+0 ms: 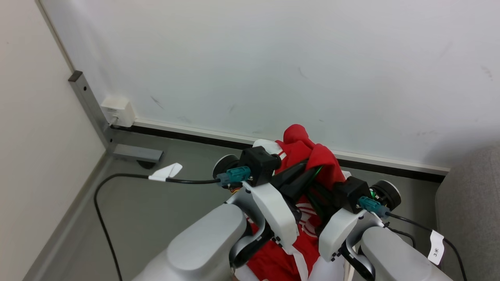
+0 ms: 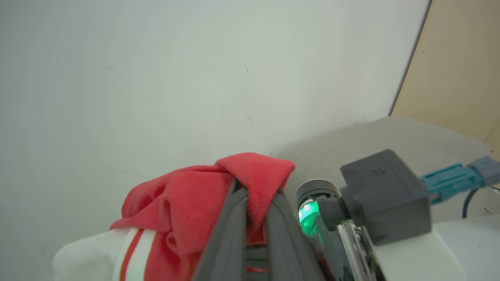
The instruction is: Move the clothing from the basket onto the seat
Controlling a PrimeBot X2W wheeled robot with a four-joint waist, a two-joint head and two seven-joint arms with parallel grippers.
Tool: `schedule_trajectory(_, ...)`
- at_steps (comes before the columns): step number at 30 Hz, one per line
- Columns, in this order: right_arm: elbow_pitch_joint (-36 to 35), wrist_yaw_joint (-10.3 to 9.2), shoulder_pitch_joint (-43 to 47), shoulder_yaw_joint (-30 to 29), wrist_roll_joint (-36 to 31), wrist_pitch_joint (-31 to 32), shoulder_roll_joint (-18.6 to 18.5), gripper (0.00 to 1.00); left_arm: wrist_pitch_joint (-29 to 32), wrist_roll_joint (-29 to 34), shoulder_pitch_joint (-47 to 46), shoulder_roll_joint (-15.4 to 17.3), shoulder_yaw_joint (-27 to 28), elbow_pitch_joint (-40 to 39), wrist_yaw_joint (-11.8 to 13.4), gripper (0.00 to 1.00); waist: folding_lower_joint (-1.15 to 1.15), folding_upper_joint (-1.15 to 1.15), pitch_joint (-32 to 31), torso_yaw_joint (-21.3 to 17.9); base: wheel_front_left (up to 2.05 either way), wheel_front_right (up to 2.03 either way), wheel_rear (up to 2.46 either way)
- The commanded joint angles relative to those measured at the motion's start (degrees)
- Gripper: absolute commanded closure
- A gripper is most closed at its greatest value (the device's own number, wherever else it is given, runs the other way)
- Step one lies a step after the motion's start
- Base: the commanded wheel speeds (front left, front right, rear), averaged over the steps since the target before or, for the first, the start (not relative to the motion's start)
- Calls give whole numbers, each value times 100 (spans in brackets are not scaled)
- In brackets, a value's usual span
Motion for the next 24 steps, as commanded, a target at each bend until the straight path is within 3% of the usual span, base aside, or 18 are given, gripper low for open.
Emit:
schedule_trajectory(1, -36, -14, 0, 40, 90, -1, -2, 100, -32, -67, 44, 31, 42, 32, 13, 100, -1, 0, -5, -21, 0, 0, 0)
schedule_trajectory(12, -719, -14, 402, 123, 243, -2, -239, 100, -164, -196, 133, 262, 253, 461, 123, 100, -1, 0, -48, -289, 0, 0, 0)
schedule_trajectory(23, -1937, -14, 1178, -782, -41, -2, -669, 100, -266, -256, 372, 416, 240, 690, 128, 100, -1, 0, -22, -513, 0, 0, 0)
schedule_trajectory(24, -2029, -14, 1238, -863, -72, -2, -694, 100, -277, -259, 389, 426, 239, 692, 137, 95, -1, 0, -19, -522, 0, 0, 0)
